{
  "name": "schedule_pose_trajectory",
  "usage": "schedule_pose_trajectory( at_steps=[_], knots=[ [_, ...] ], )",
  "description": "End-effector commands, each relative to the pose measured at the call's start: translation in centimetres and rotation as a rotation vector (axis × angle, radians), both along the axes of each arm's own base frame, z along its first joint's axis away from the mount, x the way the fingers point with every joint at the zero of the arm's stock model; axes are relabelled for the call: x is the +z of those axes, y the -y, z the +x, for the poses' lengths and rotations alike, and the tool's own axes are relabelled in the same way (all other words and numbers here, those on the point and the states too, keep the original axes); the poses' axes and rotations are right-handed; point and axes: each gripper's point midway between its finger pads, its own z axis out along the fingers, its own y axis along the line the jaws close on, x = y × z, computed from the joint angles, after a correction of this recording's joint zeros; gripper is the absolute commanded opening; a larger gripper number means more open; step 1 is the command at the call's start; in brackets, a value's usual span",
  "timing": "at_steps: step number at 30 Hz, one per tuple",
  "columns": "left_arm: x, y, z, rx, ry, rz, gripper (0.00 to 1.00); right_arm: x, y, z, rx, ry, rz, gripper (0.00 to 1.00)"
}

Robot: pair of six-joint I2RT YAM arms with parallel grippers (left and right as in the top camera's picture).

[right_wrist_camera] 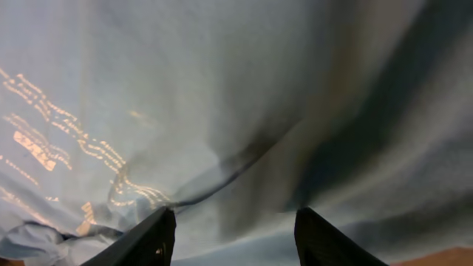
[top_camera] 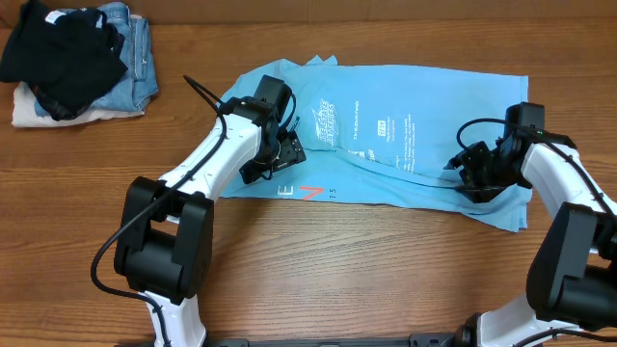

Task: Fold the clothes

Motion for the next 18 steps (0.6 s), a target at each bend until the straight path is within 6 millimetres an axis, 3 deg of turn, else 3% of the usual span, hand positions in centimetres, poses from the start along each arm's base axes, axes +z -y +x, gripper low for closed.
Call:
schedule_pose_trajectory(
  at_steps=[1,13,18],
  knots=[
    [-0.5,-1.1,0.1,-0.002,-0.002,0.048,0.88,0.1,0.7,0.1,-0.020,-0.014,-0.032,0.56],
    [-0.5,-1.0,0.1,-0.002,-0.001,0.046,0.85,0.0,1.7,1.2,-0.038,0.023,-0.084,0.58],
    [-0.5,-1.0,0.1,-0.002,-0.001,0.046,0.85,0.0,2.0,1.4,-0.051,0.030,-0.099,0.53]
  ],
)
